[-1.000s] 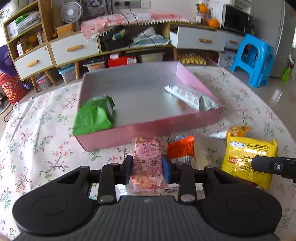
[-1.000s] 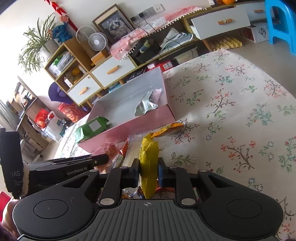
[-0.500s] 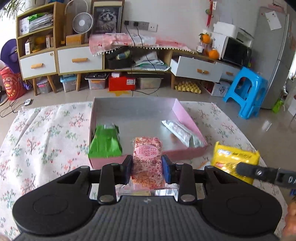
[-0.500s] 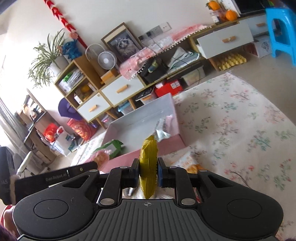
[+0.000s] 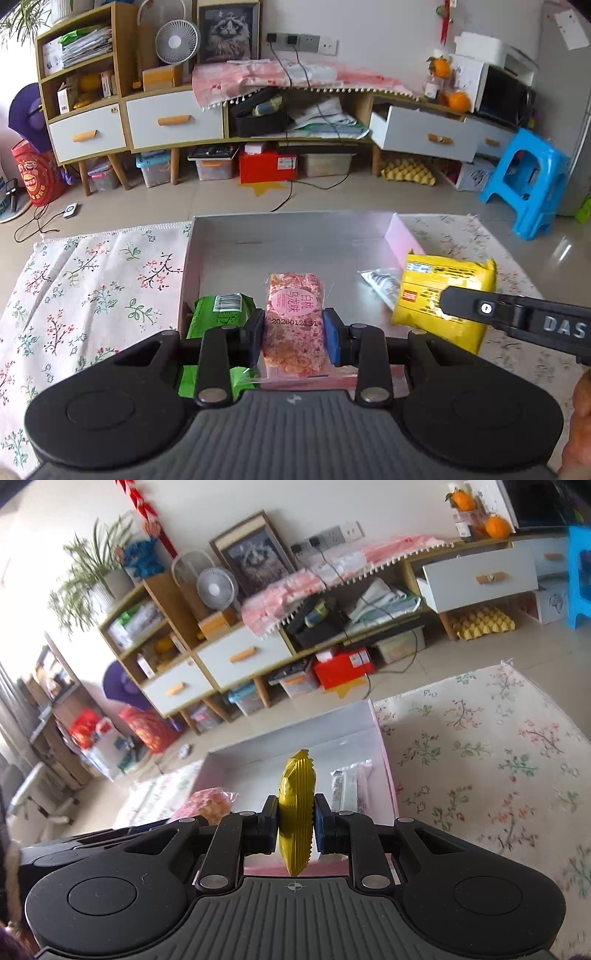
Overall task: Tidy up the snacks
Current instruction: 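Open left tool to drop the pink cake into the box while right tool drops the yellow pack, then grasp the red-and-white snack pack with left tool while right tool reaches for the red pack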
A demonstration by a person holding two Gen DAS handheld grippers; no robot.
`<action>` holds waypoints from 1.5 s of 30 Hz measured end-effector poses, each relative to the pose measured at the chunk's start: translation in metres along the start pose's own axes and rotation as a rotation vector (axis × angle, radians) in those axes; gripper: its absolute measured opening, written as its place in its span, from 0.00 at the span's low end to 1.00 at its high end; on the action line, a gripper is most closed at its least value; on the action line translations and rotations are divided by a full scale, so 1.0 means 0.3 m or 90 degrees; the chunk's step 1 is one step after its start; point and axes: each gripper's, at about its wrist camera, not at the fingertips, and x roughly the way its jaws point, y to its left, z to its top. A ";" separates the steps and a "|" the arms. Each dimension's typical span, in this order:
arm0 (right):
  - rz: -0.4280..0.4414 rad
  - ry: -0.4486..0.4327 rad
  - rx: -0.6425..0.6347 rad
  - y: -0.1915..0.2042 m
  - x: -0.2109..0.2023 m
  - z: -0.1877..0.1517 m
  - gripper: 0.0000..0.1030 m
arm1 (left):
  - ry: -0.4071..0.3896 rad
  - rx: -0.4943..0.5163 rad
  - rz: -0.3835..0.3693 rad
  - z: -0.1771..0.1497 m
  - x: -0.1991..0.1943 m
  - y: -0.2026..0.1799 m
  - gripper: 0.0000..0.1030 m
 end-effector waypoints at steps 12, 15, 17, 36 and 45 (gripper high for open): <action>-0.031 0.039 -0.056 0.031 0.168 -0.024 0.22 | 0.010 0.050 0.055 -0.021 0.046 -0.019 0.32; -0.028 0.045 -0.050 0.029 0.147 -0.034 0.23 | -0.001 0.055 0.054 -0.026 0.020 -0.023 0.35; -0.020 0.043 -0.038 0.018 0.127 -0.035 0.24 | -0.005 0.053 0.051 -0.024 0.003 -0.023 0.38; -0.036 0.006 0.135 -0.214 -0.369 -0.188 0.47 | -0.019 -0.034 -0.043 -0.153 -0.311 0.008 0.73; -0.060 0.025 0.124 -0.177 -0.501 -0.219 0.58 | -0.043 -0.028 -0.038 -0.172 -0.393 0.017 0.83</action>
